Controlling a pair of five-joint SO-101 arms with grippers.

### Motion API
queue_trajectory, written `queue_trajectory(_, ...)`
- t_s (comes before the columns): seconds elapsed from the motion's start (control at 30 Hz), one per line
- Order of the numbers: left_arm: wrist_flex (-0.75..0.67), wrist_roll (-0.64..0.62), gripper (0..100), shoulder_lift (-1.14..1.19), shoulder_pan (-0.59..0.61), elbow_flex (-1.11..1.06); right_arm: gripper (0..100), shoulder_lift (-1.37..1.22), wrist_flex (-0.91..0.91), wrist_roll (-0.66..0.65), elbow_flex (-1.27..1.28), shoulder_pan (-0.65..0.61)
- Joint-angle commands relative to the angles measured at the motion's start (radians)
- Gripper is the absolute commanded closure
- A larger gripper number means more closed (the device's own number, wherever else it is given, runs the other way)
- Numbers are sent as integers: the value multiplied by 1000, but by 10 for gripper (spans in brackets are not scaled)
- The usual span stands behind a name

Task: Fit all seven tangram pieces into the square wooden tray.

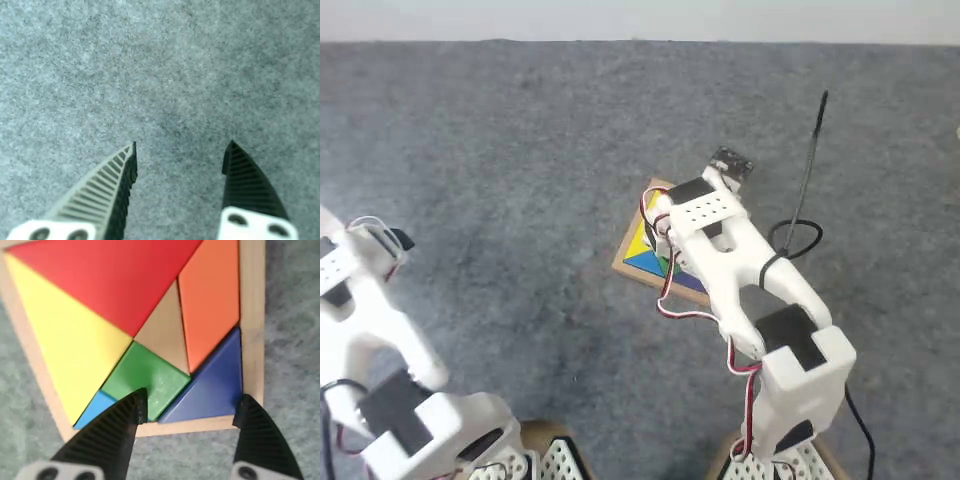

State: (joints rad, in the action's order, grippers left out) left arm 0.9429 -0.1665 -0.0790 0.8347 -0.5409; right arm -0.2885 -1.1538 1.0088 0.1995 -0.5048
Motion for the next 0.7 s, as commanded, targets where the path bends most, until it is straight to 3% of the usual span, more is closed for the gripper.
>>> queue_trajectory(0.0, -12, 12, 725, -55, -3, 2, 720, -15, 4, -14, -64, -5)
queue_trajectory(0.23, -3, 14, 725, -58, -5, 2, 723, 54, -180, -149, -181, -8)
queue_trajectory(0.43, 51, 77, 726, -61, -51, 12, 856, 127, -206, -267, -180, -8)
queue_trajectory(0.67, 104, 124, 727, -61, -133, 58, 862, 288, -274, -379, -144, 44)
